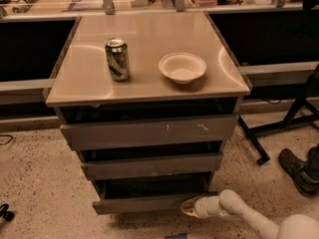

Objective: Close bottom drawer

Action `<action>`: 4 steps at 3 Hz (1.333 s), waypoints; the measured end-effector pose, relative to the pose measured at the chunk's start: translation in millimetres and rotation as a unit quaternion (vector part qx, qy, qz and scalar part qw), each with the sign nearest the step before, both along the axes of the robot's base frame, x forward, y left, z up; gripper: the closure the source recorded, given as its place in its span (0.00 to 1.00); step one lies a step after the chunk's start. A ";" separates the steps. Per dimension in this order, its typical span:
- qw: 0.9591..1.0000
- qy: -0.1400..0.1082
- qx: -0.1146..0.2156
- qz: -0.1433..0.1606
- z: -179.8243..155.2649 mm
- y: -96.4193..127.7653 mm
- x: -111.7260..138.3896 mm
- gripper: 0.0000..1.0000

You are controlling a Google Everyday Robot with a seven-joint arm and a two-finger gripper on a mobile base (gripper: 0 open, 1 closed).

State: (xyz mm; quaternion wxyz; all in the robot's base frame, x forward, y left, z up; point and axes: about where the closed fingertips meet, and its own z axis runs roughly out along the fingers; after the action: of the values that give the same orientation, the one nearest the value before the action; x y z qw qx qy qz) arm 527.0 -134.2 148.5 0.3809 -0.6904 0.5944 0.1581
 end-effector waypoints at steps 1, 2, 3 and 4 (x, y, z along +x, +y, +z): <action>1.000 -0.007 -0.001 -0.010 1.7 0.3 19.2 1.00; 1.000 -0.012 0.000 -0.021 4.4 0.3 38.1 1.00; 0.999 -0.016 0.003 -0.033 6.4 1.4 55.4 1.00; 0.998 -0.021 0.013 -0.050 8.9 0.8 71.3 1.00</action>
Offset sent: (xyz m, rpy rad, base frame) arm 0.0642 -0.0057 0.0104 -0.0009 -0.0432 -0.0775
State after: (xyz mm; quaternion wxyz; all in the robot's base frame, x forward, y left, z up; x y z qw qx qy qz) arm 598.3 -133.3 157.4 0.4096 -0.6580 0.6179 0.1321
